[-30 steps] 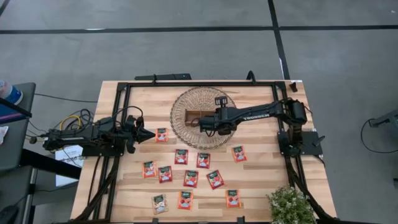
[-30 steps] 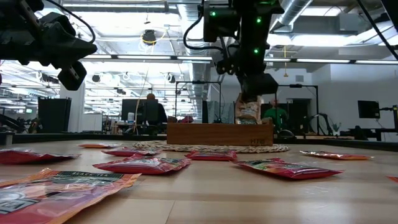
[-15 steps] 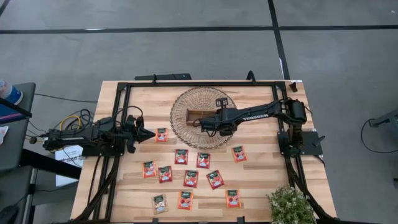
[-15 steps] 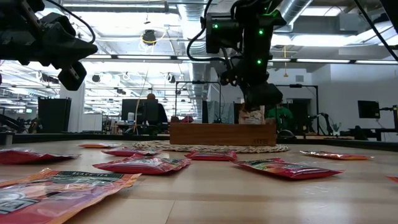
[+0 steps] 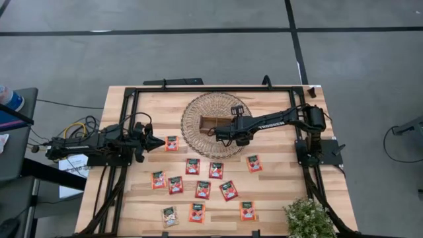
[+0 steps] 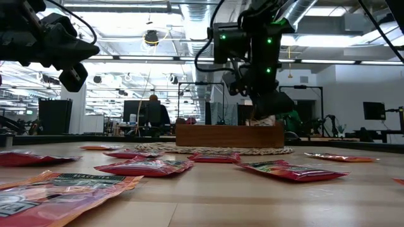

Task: Pick & Place Tea
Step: Put the right brown tea bag into the right slot of the wooden organizer

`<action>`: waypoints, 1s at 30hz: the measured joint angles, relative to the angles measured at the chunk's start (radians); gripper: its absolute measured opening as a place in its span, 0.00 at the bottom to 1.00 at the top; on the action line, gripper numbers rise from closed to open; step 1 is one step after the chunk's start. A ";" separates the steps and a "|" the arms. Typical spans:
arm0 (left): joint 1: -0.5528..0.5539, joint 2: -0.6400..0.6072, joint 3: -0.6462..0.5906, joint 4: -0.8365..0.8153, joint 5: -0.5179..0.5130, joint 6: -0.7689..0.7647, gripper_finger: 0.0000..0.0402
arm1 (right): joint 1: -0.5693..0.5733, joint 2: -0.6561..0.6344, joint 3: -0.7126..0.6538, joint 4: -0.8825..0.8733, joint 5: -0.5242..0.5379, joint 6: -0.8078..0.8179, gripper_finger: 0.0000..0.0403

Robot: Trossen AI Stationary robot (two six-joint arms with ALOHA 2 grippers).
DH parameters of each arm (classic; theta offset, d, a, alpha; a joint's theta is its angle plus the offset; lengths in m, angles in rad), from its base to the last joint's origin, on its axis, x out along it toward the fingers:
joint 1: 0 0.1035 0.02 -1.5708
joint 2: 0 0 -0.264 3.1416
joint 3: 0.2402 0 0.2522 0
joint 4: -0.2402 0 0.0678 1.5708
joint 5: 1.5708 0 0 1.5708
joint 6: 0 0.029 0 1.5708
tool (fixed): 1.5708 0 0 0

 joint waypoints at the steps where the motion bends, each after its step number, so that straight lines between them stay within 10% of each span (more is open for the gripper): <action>1: 0.000 0.000 0.000 0.000 -0.005 0.000 0.00 | 0.000 0.000 0.000 0.004 0.000 0.000 0.00; 30: 0.000 0.000 0.000 0.000 -0.014 0.000 0.00 | 0.007 0.000 0.001 0.015 -0.003 0.028 0.01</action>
